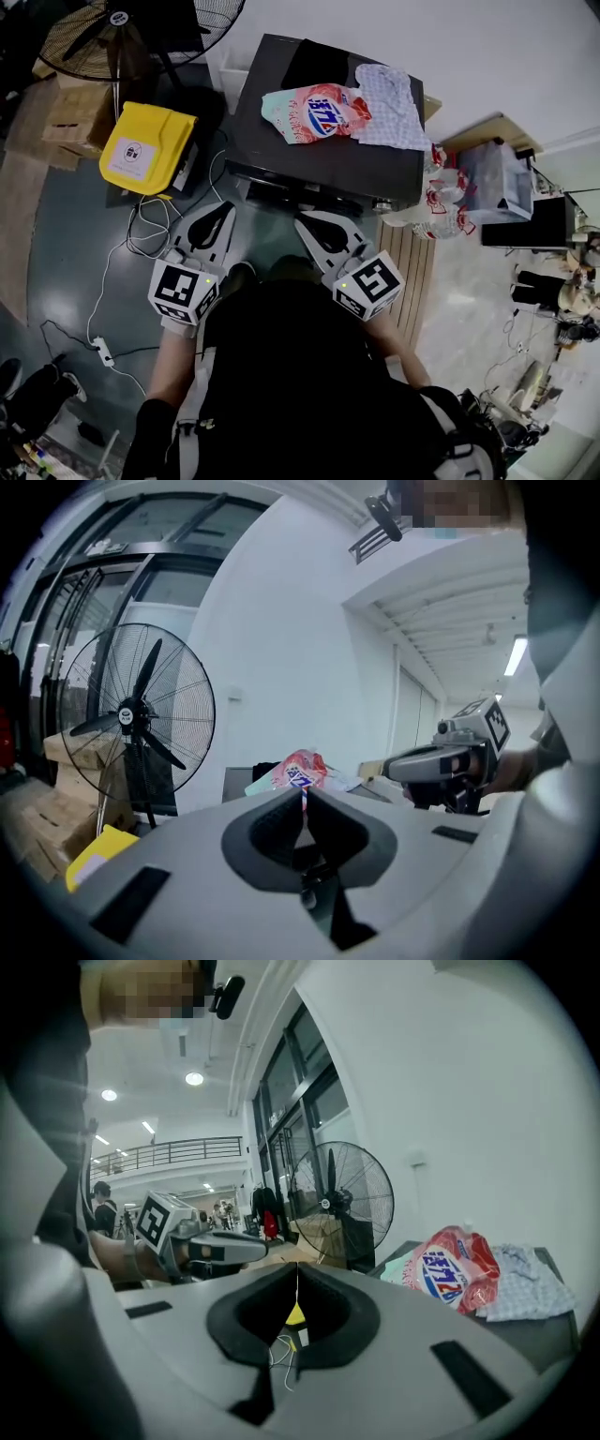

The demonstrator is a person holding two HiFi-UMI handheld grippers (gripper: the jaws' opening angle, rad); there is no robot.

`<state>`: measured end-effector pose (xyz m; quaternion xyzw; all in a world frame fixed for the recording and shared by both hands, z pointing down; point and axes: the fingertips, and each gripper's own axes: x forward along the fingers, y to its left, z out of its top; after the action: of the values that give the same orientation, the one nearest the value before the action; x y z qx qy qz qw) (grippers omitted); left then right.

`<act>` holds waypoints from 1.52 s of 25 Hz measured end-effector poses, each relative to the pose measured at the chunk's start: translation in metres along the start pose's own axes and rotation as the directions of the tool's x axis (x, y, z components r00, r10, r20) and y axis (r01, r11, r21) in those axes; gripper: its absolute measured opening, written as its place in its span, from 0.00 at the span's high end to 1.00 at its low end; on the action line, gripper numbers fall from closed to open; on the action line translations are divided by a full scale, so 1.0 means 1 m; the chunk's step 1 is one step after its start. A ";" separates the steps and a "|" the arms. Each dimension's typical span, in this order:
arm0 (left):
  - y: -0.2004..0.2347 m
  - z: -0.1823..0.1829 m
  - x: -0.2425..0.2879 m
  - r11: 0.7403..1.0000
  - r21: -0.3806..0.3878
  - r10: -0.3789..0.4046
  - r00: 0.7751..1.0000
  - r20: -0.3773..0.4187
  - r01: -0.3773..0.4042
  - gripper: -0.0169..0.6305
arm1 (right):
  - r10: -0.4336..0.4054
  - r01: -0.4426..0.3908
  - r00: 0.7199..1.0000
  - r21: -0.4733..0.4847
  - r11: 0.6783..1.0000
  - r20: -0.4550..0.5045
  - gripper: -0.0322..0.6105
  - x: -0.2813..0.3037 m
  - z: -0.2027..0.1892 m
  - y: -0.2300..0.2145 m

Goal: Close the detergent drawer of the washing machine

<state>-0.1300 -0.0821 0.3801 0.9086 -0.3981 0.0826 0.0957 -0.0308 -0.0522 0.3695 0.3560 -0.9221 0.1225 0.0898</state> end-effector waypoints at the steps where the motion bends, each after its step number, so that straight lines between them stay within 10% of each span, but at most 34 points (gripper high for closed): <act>1: -0.005 0.004 -0.001 1.000 0.007 0.008 1.000 0.006 -0.008 0.95 | 0.009 -0.009 1.000 -0.016 1.000 0.004 0.93 -0.006 0.006 0.000; 12: -0.053 0.039 -0.001 0.996 0.082 0.027 0.999 0.025 -0.029 0.95 | 0.059 -0.059 0.998 -0.149 0.987 -0.005 0.92 -0.042 0.022 -0.001; 38: -0.074 0.034 0.021 0.997 0.024 0.066 0.997 0.031 -0.067 0.95 | 0.113 -0.112 0.993 -0.083 0.990 0.018 0.92 -0.049 0.011 -0.019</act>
<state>-0.0587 -0.0556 0.3437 0.8971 -0.4284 0.0771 0.0755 0.0172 -0.0381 0.3501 0.3008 -0.9458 0.0855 0.0869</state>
